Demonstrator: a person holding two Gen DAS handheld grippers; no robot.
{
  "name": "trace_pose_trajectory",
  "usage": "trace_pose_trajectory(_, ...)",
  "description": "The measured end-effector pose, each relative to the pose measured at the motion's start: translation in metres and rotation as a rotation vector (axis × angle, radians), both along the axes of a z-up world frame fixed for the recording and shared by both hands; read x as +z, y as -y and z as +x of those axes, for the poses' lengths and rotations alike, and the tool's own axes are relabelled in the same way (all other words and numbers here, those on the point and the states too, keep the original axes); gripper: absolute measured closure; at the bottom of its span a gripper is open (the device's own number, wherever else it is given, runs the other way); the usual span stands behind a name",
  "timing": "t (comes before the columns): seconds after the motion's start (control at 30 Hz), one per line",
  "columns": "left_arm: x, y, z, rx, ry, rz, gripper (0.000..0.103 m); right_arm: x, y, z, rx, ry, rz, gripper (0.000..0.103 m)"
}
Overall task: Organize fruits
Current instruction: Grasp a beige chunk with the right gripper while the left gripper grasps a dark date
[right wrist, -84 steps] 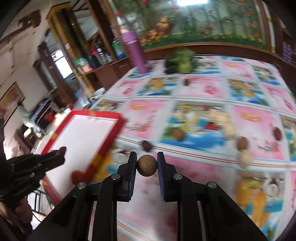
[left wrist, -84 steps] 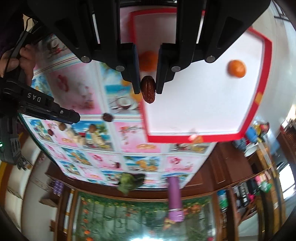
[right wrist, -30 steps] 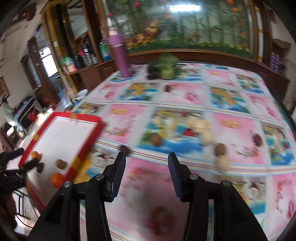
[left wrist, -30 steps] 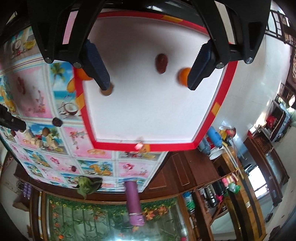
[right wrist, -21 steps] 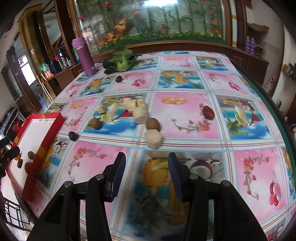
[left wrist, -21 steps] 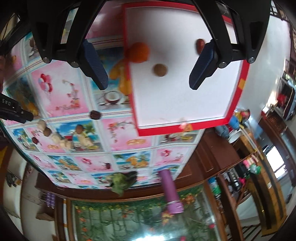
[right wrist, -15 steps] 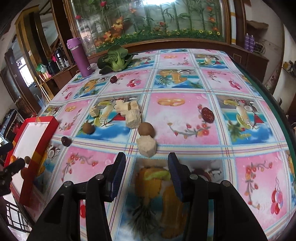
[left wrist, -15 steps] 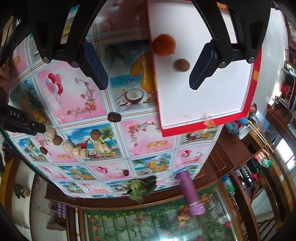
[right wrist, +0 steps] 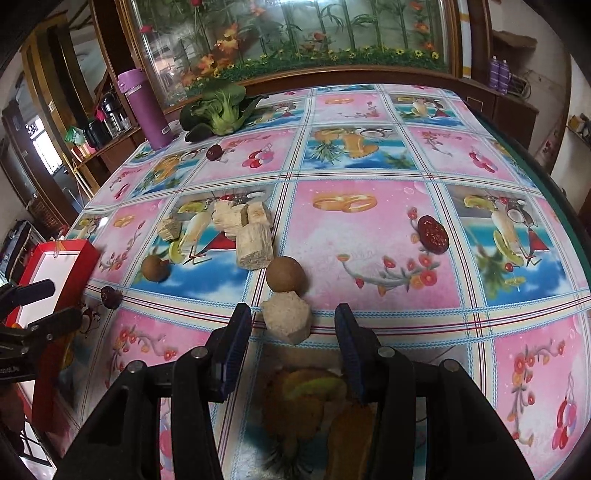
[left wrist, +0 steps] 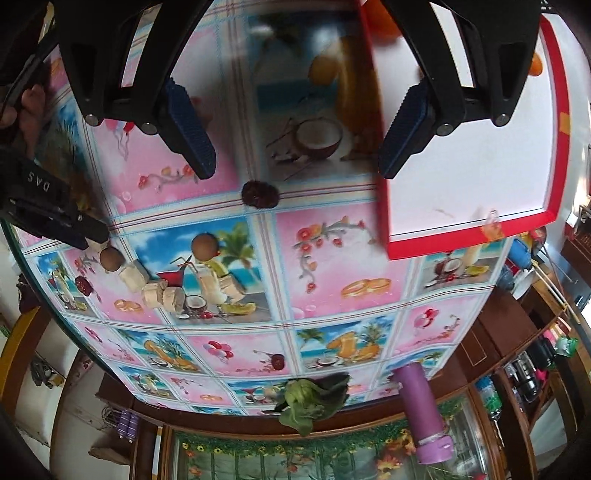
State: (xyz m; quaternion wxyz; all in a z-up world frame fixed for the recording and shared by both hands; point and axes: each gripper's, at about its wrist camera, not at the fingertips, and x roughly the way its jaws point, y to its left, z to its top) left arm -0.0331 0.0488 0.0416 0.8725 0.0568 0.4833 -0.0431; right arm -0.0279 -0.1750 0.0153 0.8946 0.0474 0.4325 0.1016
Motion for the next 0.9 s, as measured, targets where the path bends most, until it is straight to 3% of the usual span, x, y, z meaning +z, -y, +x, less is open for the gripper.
trace_pose_trajectory(0.13,-0.01,0.005,0.015,-0.001,-0.02,-0.01,0.017,0.0,-0.005,0.0,0.014,0.008,-0.024,0.056)
trace_pose_trajectory(0.3,-0.026,0.008,0.025,-0.02,-0.073,-0.043,0.046,0.0,-0.005,0.001,0.019,0.012,-0.025,0.056)
trace_pose_trajectory(0.5,-0.024,0.013,0.024,-0.052,-0.051,-0.063,0.062,-0.002,-0.01,-0.001,0.024,0.029,-0.064,0.057)
trace_pose_trajectory(0.6,-0.023,0.015,0.023,-0.067,-0.045,-0.072,0.074,-0.001,-0.009,0.0,0.019,0.029,-0.063,0.067)
trace_pose_trajectory(0.67,-0.023,0.016,0.022,-0.073,-0.044,-0.078,0.075,-0.001,-0.005,0.001,0.009,0.027,-0.052,0.077)
trace_pose_trajectory(0.9,-0.022,0.018,0.015,-0.082,-0.04,-0.101,0.075,-0.001,-0.005,-0.001,0.008,0.026,-0.034,0.077)
